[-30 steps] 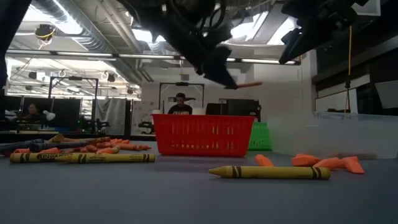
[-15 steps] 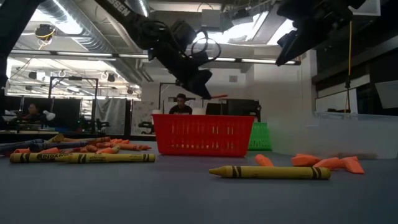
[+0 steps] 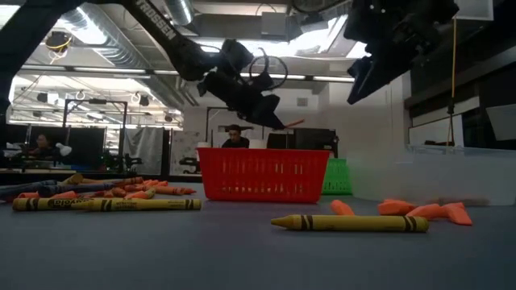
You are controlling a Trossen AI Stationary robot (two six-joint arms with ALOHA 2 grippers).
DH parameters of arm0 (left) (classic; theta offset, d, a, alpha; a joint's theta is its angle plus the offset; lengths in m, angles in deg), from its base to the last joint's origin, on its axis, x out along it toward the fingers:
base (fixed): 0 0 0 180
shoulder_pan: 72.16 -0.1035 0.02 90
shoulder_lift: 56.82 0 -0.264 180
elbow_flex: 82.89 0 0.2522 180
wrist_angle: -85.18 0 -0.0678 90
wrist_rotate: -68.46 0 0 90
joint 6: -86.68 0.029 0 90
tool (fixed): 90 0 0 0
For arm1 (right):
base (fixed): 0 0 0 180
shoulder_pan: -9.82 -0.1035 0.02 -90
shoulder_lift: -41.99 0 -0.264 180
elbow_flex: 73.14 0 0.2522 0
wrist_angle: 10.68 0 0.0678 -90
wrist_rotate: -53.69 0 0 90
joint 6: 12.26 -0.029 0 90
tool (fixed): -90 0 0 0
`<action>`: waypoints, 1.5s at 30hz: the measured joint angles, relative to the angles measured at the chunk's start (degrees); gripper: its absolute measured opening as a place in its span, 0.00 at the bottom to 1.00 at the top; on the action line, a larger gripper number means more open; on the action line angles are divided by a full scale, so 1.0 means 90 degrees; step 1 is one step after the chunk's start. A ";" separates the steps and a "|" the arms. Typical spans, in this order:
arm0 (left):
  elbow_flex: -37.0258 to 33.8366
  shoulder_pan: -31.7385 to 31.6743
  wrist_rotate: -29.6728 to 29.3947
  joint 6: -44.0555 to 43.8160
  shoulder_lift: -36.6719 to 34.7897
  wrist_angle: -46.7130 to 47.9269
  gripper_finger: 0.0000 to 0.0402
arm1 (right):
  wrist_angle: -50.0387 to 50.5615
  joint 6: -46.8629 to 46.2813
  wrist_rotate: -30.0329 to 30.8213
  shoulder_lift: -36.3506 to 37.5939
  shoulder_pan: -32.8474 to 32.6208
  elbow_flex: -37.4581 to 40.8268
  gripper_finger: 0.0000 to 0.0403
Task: Sort crayons
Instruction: Put the red orange crayon into the blue bin
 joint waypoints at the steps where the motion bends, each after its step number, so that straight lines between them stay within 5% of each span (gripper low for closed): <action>1: 0.0000 0.0004 0.0018 0.0002 0.0071 0.0010 0.03 | -0.0001 0.0000 0.0000 -0.0048 0.0000 0.0000 0.45; 15: 0.0000 0.0004 -0.0031 -0.0044 0.0300 0.0124 0.03 | -0.0281 -0.1051 -0.0026 -0.0506 -0.0002 0.0000 0.45; 32: 0.0000 0.0004 -0.0038 -0.0044 0.0300 0.0132 0.03 | -0.0719 -0.1115 -0.0883 -0.1138 -0.0017 0.0000 0.45; 45: 0.0000 0.0004 -0.0043 -0.0045 0.0300 0.0156 0.07 | -0.1669 -0.1147 -0.0723 -0.1365 -0.1265 -0.0002 0.45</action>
